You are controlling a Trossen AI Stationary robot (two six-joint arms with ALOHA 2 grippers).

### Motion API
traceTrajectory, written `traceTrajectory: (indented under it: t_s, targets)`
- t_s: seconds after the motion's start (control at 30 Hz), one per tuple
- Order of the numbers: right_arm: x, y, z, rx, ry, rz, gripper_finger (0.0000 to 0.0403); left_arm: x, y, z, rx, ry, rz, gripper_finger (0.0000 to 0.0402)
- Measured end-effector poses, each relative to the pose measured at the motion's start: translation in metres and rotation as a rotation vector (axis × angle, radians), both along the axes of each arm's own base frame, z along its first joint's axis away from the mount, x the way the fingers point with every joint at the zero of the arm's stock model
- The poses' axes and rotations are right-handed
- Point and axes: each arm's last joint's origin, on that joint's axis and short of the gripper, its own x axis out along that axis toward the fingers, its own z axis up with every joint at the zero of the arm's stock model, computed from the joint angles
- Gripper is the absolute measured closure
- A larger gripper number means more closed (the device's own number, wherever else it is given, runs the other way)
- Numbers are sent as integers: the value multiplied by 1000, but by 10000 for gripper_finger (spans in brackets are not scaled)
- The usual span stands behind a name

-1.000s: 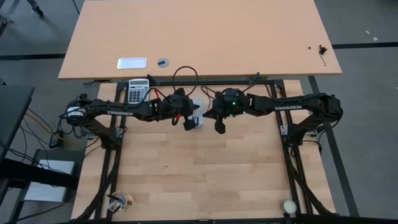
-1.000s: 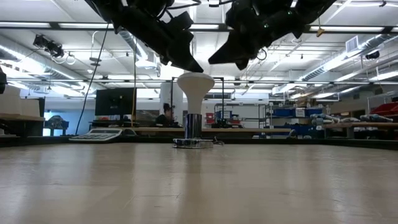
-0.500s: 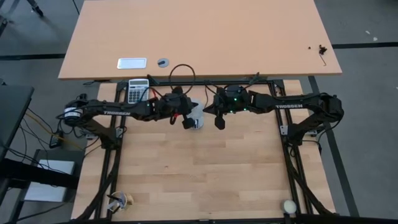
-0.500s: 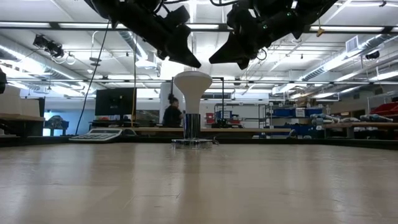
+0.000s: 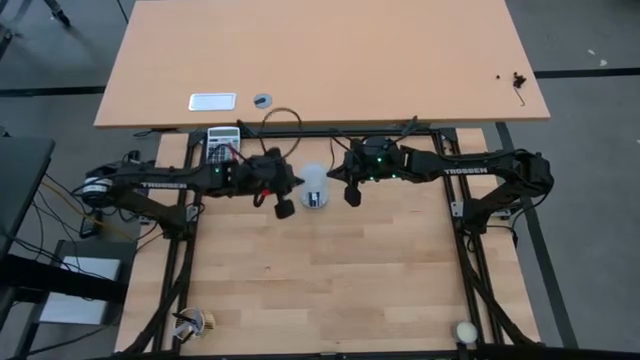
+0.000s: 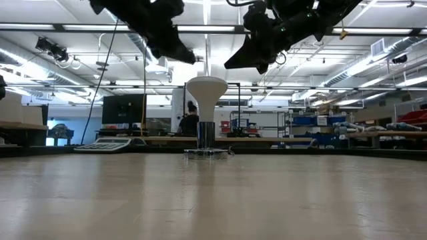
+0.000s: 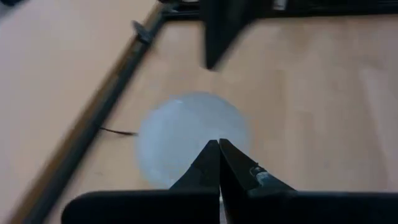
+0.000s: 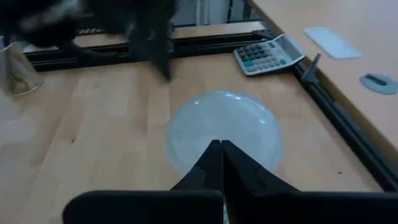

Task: Screw lightbulb
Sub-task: Insert the lightbulb into the lamp

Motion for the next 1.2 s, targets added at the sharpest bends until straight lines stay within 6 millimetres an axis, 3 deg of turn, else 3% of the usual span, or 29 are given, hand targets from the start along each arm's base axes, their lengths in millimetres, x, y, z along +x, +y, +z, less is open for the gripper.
traceTrajectory:
  t_s: [0.27,0.67,1.2]
  targets:
    - [3,-8,-8,2,18,-40,398,-8,-17,-39,-74,49,-17,402]
    - [11,-10,-21,27,44,-48,398,-5,-8,-39,-32,-19,67,402]
    - [12,0,-21,67,41,54,398,-6,8,-40,-14,-30,156,402]
